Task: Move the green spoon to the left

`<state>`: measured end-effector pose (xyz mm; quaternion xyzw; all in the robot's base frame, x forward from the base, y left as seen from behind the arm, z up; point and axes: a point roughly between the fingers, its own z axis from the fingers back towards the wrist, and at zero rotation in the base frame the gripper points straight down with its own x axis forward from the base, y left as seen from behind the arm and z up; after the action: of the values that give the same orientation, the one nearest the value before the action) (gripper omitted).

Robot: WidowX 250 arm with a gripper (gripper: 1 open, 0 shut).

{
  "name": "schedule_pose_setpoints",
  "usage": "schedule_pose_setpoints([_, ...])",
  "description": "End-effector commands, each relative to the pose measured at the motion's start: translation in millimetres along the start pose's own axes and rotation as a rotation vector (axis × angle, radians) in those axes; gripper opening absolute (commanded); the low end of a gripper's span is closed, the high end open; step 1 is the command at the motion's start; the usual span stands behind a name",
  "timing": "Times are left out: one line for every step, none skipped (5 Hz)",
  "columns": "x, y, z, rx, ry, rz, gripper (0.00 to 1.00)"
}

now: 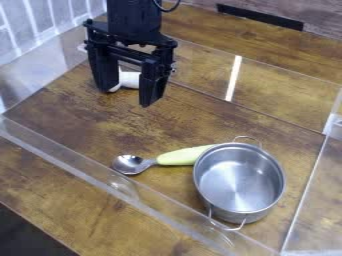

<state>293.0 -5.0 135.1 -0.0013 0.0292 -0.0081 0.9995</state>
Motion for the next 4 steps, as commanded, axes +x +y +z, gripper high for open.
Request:
schedule_pose_setpoints([-2.9,6,-17.6,0.000,0.023,-0.094,1.00])
schedule_pose_setpoints([7.2,3,-31.4,0.012,0.031,-0.308,1.00])
schedule_pose_setpoints([20.3,-3,-43.4,0.028,0.013,-0.466,1.00])
schedule_pose_setpoints([25.7,-14,-54.3,0.033,-0.009,-0.603,1.00])
